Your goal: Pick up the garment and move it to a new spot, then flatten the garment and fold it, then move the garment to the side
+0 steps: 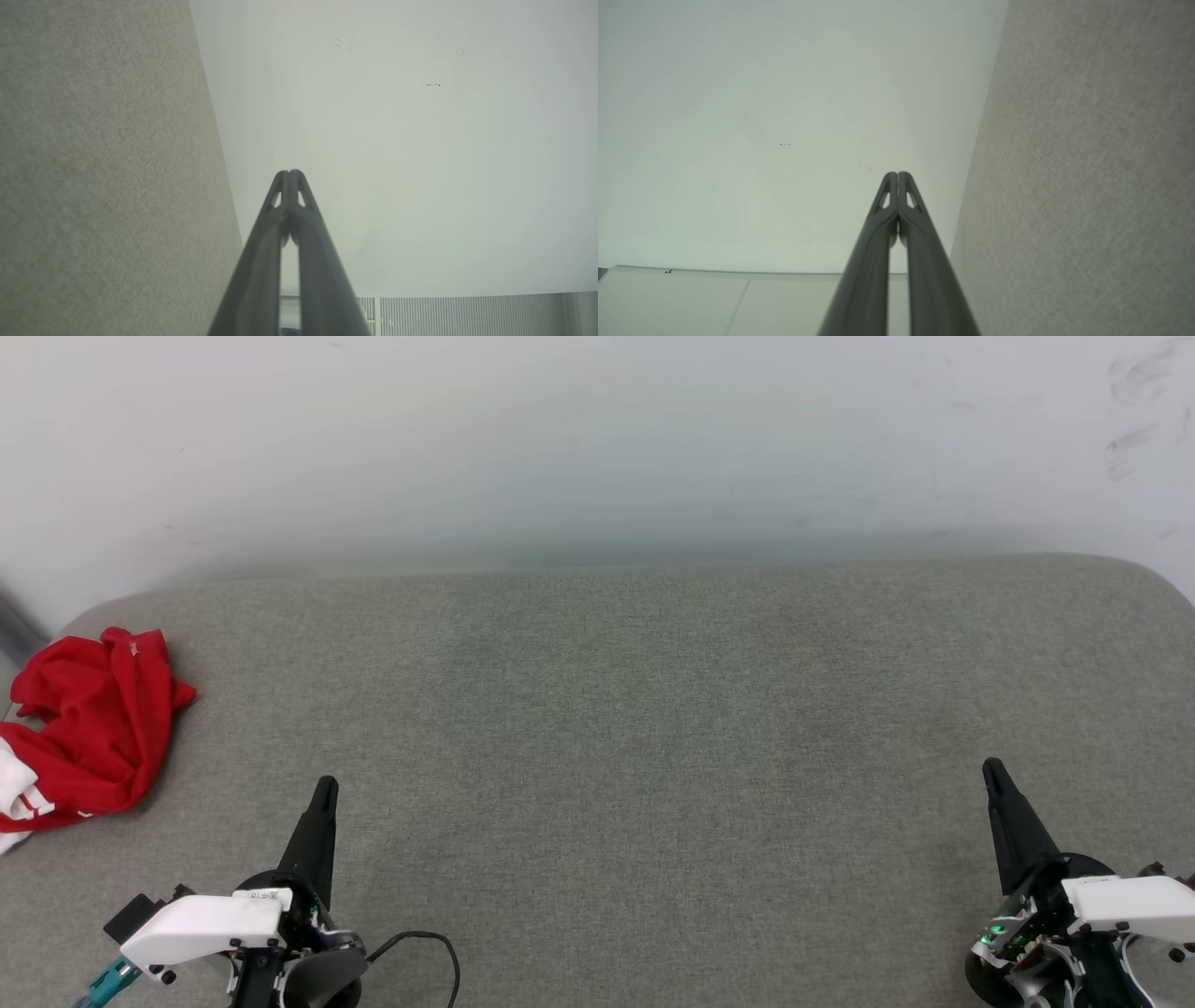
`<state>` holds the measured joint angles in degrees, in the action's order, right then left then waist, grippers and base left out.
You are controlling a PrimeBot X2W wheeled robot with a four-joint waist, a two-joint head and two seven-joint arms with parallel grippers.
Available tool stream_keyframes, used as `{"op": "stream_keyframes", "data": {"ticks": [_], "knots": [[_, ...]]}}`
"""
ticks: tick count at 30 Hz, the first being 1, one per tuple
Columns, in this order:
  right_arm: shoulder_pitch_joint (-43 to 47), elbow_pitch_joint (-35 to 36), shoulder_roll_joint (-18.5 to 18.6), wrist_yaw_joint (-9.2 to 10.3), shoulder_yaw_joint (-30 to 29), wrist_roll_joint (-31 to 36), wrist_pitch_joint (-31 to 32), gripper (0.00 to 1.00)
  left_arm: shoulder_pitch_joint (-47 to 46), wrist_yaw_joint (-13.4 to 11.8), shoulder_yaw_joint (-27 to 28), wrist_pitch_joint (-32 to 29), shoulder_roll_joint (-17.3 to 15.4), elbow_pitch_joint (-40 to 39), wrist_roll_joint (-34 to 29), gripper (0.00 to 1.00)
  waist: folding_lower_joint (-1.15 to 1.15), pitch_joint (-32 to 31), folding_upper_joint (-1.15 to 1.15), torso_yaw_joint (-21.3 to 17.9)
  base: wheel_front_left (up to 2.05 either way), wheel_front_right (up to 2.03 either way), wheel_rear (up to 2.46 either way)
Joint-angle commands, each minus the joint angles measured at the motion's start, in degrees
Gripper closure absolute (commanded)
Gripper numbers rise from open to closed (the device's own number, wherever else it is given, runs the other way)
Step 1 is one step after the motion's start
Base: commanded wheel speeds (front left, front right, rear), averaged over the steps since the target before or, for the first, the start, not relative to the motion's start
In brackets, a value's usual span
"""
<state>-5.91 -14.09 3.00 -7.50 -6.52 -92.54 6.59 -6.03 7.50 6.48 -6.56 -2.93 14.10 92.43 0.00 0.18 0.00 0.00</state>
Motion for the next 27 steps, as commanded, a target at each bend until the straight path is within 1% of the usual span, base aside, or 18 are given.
{"op": "stream_keyframes", "data": {"ticks": [1,8,9,12,17,20,23,27], "knots": [[-0.7,0.0,-0.2,0.02,0.0,0.3,0.0,1.0,-0.5,0.1,0.1,-0.1,0.1,0.0,-0.1,1.0,0.0,0.0,0.0,0.0,0.0,0.0,0.0],[-0.7,0.0,-0.2,0.02,0.0,0.3,0.0,1.0,-0.5,0.1,0.1,-0.1,0.1,0.0,-0.1,1.0,0.0,0.0,0.0,0.0,0.0,0.0,0.0],[0.0,0.0,0.0,0.0,0.0,0.0,0.0,0.0,0.0,0.0,0.0,0.0,0.0,0.0,0.0,0.0,0.0,0.0,0.0,0.0,0.0,0.0,0.0],[1.3,-1.4,0.0,0.01,0.1,0.0,0.0,0.0,1.2,0.0,-0.3,0.1,0.2,1.4,0.0,0.0,0.0,0.0,0.0,0.0,0.0,0.0,0.0],[1.7,-0.9,0.0,0.01,0.4,0.9,-1.4,0.0,1.6,0.0,-0.6,1.6,0.2,0.3,-0.6,0.0,0.0,0.0,0.0,0.0,0.0,0.0,0.0],[1.8,-0.5,0.0,0.01,0.2,2.7,-2.3,0.0,1.9,0.0,-0.5,2.4,0.2,-0.4,-1.5,0.0,0.0,0.1,0.0,0.0,0.0,0.0,0.0],[1.9,0.5,0.0,0.01,-0.2,6.2,-3.2,0.0,2.0,0.0,0.2,3.3,0.2,-0.7,-4.8,0.0,0.0,0.1,0.0,0.0,0.0,0.0,0.0],[2.0,2.4,0.0,0.01,-0.4,11.1,-4.2,0.0,1.8,-0.9,0.8,4.3,0.2,-2.0,-9.4,0.0,0.0,0.1,0.0,0.1,0.0,0.0,0.0]]}}
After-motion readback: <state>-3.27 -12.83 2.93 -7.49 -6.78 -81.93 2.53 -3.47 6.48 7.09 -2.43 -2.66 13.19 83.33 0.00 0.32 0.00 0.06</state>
